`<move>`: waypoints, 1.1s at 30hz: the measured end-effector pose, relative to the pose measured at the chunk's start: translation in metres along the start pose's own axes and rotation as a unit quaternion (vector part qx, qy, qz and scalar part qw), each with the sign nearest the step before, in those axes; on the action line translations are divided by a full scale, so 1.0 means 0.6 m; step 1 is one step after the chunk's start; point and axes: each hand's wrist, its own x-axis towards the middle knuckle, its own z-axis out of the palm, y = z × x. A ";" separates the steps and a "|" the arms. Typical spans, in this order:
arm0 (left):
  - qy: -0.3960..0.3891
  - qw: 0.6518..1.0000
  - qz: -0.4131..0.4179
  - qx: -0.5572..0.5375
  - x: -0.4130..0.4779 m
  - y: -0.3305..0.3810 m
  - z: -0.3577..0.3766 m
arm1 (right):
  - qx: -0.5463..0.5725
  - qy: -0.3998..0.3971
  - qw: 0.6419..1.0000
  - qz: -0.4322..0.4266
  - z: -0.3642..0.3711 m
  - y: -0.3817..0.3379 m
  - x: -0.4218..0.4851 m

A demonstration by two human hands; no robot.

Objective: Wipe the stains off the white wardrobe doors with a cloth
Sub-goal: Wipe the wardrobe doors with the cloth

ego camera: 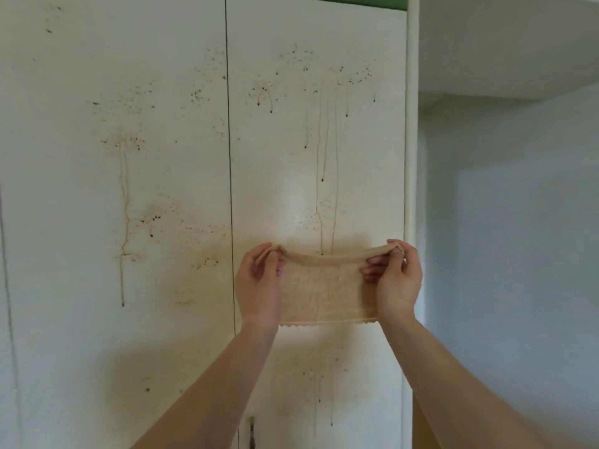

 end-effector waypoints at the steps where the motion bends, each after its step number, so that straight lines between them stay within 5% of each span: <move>1: -0.003 1.000 0.002 0.016 0.011 -0.031 0.023 | 0.001 0.005 1.000 0.011 -0.003 0.024 0.031; 7: 0.028 0.995 0.063 0.075 0.074 -0.142 0.102 | 0.064 0.016 0.996 0.051 0.006 0.118 0.177; 12: 0.001 0.976 0.197 0.096 0.073 -0.198 0.122 | 0.098 0.003 0.994 -0.043 0.019 0.147 0.190; 16: -0.016 0.838 0.432 0.333 0.110 -0.244 0.120 | -0.016 -0.035 0.975 -0.221 0.016 0.181 0.206; 18: -0.007 0.747 0.496 0.444 0.127 -0.262 0.122 | -0.138 -0.049 0.926 -0.348 0.013 0.211 0.231; 20: 0.001 0.698 0.506 0.506 0.125 -0.275 0.128 | -0.193 -0.056 0.890 -0.409 0.013 0.233 0.247; 29: -0.024 0.654 0.397 0.644 0.114 -0.275 0.161 | -0.424 -0.120 0.783 -0.439 0.013 0.221 0.262; 33: -0.016 0.619 0.384 0.685 0.140 -0.262 0.177 | -0.460 -0.108 0.763 -0.441 0.028 0.195 0.286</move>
